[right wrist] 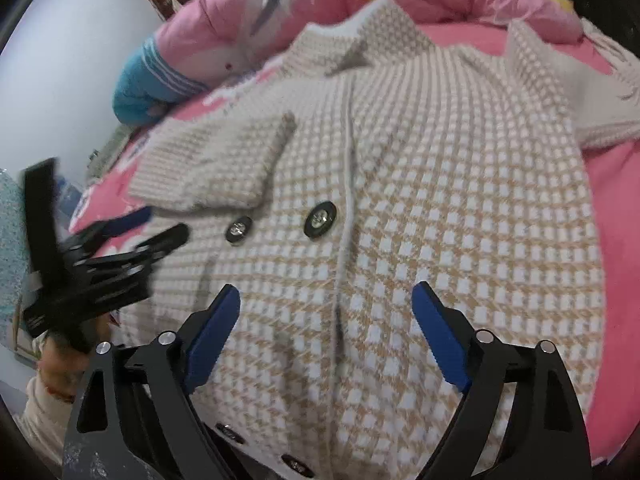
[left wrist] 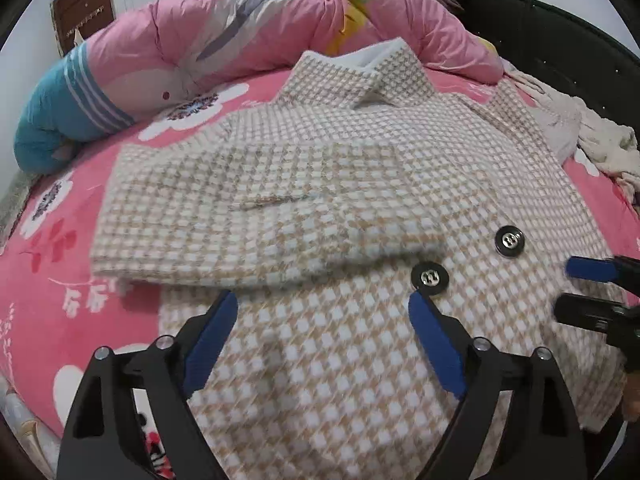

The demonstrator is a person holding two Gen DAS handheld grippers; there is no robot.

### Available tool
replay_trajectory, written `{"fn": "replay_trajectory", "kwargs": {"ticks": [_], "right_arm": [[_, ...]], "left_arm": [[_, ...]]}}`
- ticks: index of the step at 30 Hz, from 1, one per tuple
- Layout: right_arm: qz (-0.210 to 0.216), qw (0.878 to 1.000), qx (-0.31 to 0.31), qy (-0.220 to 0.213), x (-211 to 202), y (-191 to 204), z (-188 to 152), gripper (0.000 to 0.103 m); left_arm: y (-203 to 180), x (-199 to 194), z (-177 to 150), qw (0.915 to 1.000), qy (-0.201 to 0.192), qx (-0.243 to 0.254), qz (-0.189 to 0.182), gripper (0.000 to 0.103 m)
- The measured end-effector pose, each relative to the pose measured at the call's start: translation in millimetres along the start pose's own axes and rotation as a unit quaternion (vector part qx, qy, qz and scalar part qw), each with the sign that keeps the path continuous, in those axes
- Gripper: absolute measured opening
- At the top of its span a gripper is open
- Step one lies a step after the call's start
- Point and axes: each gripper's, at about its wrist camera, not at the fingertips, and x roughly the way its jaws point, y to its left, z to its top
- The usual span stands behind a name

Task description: Fold large clothes

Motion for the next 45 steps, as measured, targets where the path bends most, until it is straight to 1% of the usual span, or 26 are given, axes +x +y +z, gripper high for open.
{"fn": "replay_trajectory", "kwargs": {"ticks": [1,2,3,7,11,13,18,21,22,25,26,28,29,30,31,32,33,34,36,37,38,39,40,41,43,45], "right_arm": [[0.000,1.000,-0.001,0.008,7.0,0.6,0.0,0.086],[0.001,1.000,-0.004,0.011,11.5,1.5,-0.5,0.092],[0.003,1.000,-0.008,0.012,13.1,3.0,-1.1,0.094],[-0.026,0.999,-0.038,0.016,18.7,13.8,-4.2,0.095],[-0.045,0.996,-0.070,0.019,23.0,22.6,-9.8,0.095],[-0.039,0.996,-0.074,0.022,22.9,22.5,-10.8,0.095],[0.000,0.997,-0.078,0.026,16.0,11.6,-14.5,0.095],[0.002,0.997,-0.059,0.052,7.3,10.2,-4.8,0.095],[0.008,0.997,-0.056,0.050,4.1,11.5,0.6,0.095],[0.056,0.997,-0.055,0.016,-11.3,24.8,24.6,0.095],[0.070,0.996,-0.052,0.012,-12.9,29.7,29.6,0.095],[0.128,0.991,-0.042,0.015,-7.9,39.3,50.5,0.095],[0.149,0.988,-0.037,0.020,-2.4,44.3,58.8,0.094],[0.158,0.987,-0.035,0.024,3.4,47.7,64.8,0.093],[0.160,0.986,-0.032,0.032,14.3,51.4,73.4,0.090],[0.155,0.987,-0.026,0.041,25.4,53.9,79.3,0.083],[0.152,0.987,-0.019,0.050,34.1,52.3,82.1,0.080],[0.149,0.987,-0.006,0.064,46.4,49.1,86.8,0.074],[0.131,0.987,0.016,0.088,67.7,38.9,90.2,0.062],[0.127,0.987,0.023,0.097,76.3,34.9,88.7,0.052],[0.121,0.987,0.025,0.102,80.8,33.0,86.2,0.045],[0.118,0.988,0.022,0.099,82.0,34.4,87.0,0.041],[0.121,0.988,0.017,0.097,80.9,35.8,86.3,0.028],[0.134,0.986,0.017,0.103,81.2,37.6,85.8,0.010],[0.126,0.987,0.004,0.097,82.9,47.9,84.5,0.006],[0.114,0.990,-0.013,0.083,81.9,55.2,87.9,0.004]], "left_arm": [[1.1,-1.4,-0.5,1.0000,-0.002,-0.002,-0.003,0.089],[1.9,-3.4,-1.3,0.9999,-0.003,-0.006,-0.007,0.091],[3.3,-4.1,-2.7,0.9999,-0.004,-0.010,-0.008,0.091],[10.0,-2.0,-12.9,0.9997,0.003,-0.021,0.009,0.092],[27.8,7.6,-20.4,0.9985,0.014,-0.051,0.017,0.092],[37.0,8.9,-21.0,0.9976,0.011,-0.066,0.020,0.092],[62.4,11.0,-19.0,0.9941,0.001,-0.105,0.027,0.092],[73.9,15.0,-18.1,0.9925,0.004,-0.118,0.033,0.092],[77.7,17.1,-18.7,0.9920,0.006,-0.122,0.033,0.092],[84.9,21.7,-23.0,0.9906,0.012,-0.131,0.035,0.092],[88.8,23.6,-24.9,0.9898,0.016,-0.137,0.034,0.092],[95.8,24.4,-29.6,0.9883,0.017,-0.149,0.030,0.092],[97.2,24.0,-31.0,0.9880,0.016,-0.151,0.027,0.092],[98.6,23.7,-31.5,0.9880,0.015,-0.152,0.024,0.092],[98.8,24.4,-30.3,0.9885,0.015,-0.148,0.024,0.092],[99.0,24.0,-29.6,0.9893,0.014,-0.142,0.029,0.092],[100.3,22.5,-29.0,0.9897,0.012,-0.137,0.038,0.092],[101.8,22.0,-27.7,0.9897,0.009,-0.136,0.042,0.092],[111.8,18.8,-27.6,0.9879,0.000,-0.147,0.050,0.092],[117.8,18.8,-28.2,0.9866,-0.003,-0.155,0.051,0.092],[123.0,19.9,-28.7,0.9854,-0.003,-0.162,0.054,0.092],[128.3,21.9,-29.8,0.9843,0.000,-0.167,0.056,0.092],[133.1,24.3,-31.4,0.9832,0.003,-0.173,0.057,0.092],[138.0,26.8,-33.5,0.9823,0.004,-0.179,0.054,0.092],[141.5,28.3,-34.7,0.9817,0.000,-0.183,0.052,0.092],[141.0,28.8,-33.1,0.9817,-0.003,-0.181,0.060,0.092]]}}
